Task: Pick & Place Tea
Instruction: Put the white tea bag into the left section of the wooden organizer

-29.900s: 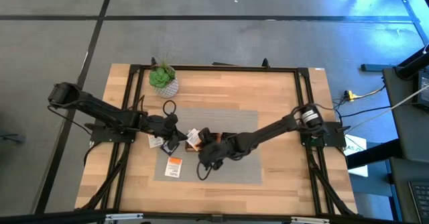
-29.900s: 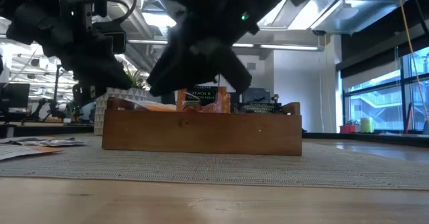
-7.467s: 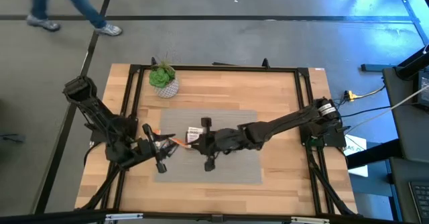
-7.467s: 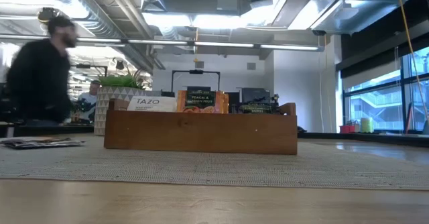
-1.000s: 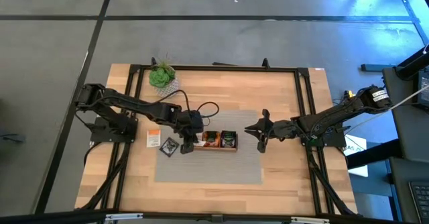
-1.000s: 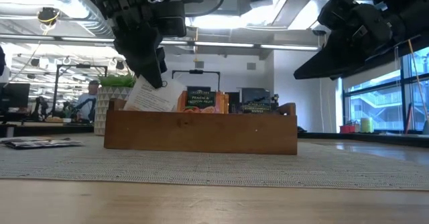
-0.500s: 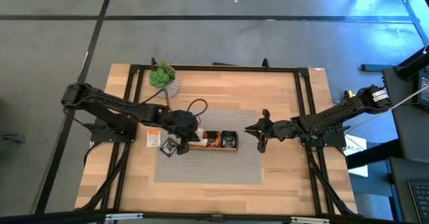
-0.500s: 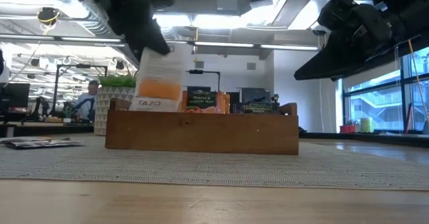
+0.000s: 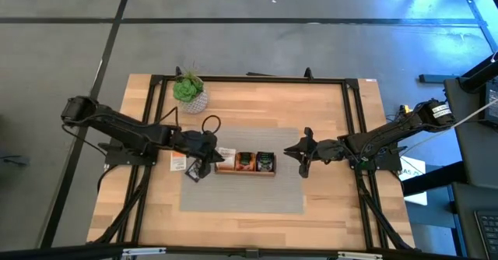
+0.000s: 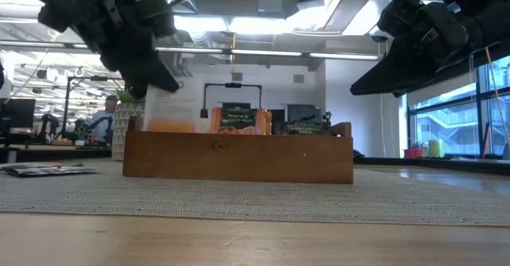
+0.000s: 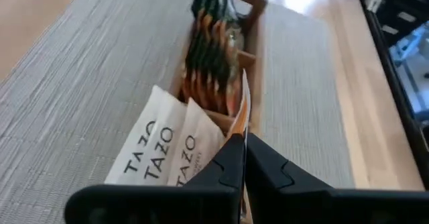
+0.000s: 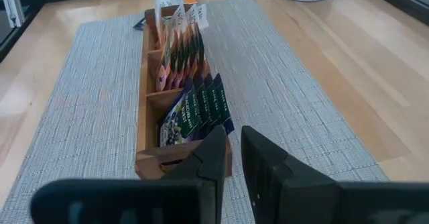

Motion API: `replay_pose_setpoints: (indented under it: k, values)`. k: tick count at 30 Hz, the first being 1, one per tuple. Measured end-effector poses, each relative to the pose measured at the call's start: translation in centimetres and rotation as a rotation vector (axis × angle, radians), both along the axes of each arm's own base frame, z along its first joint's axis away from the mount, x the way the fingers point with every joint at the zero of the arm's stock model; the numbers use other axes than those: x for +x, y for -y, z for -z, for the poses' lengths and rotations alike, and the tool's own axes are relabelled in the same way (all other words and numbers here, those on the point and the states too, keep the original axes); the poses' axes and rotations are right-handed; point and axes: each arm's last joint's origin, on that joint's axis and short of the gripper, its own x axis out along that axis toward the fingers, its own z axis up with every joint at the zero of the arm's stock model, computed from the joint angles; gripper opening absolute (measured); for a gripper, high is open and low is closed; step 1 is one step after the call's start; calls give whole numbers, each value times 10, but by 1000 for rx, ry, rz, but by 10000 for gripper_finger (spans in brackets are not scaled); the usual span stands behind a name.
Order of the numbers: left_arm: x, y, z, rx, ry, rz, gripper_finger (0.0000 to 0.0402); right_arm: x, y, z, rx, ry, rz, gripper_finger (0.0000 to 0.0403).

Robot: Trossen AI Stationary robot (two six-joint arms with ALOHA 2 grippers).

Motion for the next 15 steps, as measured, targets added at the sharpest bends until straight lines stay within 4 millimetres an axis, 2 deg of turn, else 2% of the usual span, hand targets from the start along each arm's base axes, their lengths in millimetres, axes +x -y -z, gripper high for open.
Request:
replay_pose_setpoints:
  k: [4, 15]
  values:
    - [-1, -1, 9, -7, 27, -28, 3, 0, 0, 0, -1, 0, 0, 51]
    - [0, 1, 11, -45, 25, 12, 3, 0, 0, 0, -4, 0, -2, 51]
